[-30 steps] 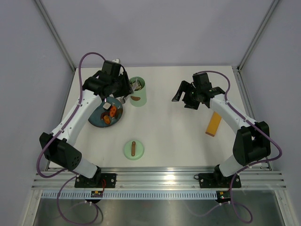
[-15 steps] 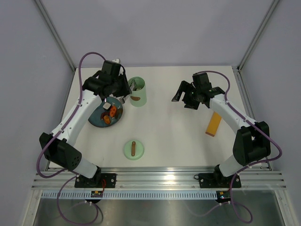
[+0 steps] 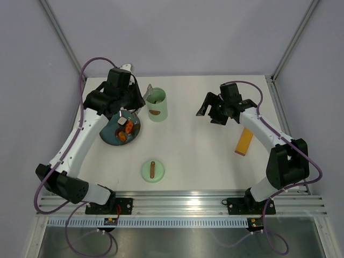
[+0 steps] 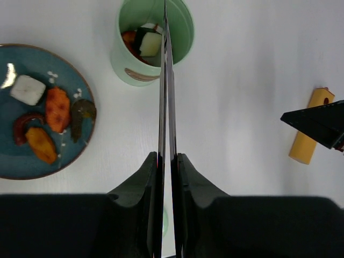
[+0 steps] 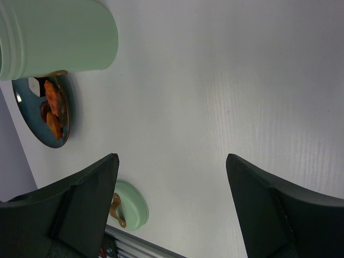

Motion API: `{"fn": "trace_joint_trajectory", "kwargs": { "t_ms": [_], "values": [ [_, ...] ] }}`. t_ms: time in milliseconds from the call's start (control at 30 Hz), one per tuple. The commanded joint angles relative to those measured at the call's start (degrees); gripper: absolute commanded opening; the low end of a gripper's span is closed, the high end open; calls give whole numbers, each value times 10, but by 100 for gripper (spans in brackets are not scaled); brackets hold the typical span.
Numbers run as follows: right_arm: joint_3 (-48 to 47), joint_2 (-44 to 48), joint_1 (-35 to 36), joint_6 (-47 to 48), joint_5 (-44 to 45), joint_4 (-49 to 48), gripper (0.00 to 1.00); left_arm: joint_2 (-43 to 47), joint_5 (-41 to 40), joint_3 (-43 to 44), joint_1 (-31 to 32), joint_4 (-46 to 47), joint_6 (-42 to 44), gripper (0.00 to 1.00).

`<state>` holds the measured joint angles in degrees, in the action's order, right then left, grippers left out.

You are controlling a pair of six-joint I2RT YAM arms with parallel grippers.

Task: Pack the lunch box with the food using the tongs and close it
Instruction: Pick up the fake food from the plate.

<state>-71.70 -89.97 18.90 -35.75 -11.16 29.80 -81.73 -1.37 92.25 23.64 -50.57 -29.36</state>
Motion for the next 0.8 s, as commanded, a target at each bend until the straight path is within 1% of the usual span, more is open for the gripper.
{"fn": "trace_joint_trajectory", "kwargs": {
  "t_ms": [0,33,67,100,167,233,267,367,433,533,633,700,767],
  "values": [
    [-17,6,8,5,1,-7,89,68,-86,11,-3,-18,45,8],
    [-18,5,8,6,1,-7,89,79,-95,-10,-7,-19,51,13],
    [-18,4,7,6,-1,-8,89,90,-107,-22,-18,-20,60,15],
    [-18,4,8,6,-2,-8,89,110,-108,-34,-25,-21,62,15],
    [-18,3,8,5,-4,-11,89,126,-100,-61,-56,-26,67,17],
    [-17,3,9,4,-4,-11,89,140,-94,-74,-74,-31,71,20],
    [-17,2,10,4,-4,-12,89,142,-91,-87,-86,-37,81,25],
    [-17,2,10,4,-7,-12,89,136,-96,-106,-104,-58,92,29],
    [-16,2,11,3,-7,-12,89,129,-103,-120,-110,-62,93,30],
    [-11,5,12,2,-6,-15,89,112,-91,-152,-114,-54,91,35],
    [-8,6,12,2,-6,-15,89,95,-87,-169,-114,-46,80,43],
    [-7,6,12,2,-4,-15,89,91,-85,-181,-115,-35,75,52],
    [-7,7,12,2,-3,-13,89,88,-96,-186,-114,-29,70,56]
  ]
}}
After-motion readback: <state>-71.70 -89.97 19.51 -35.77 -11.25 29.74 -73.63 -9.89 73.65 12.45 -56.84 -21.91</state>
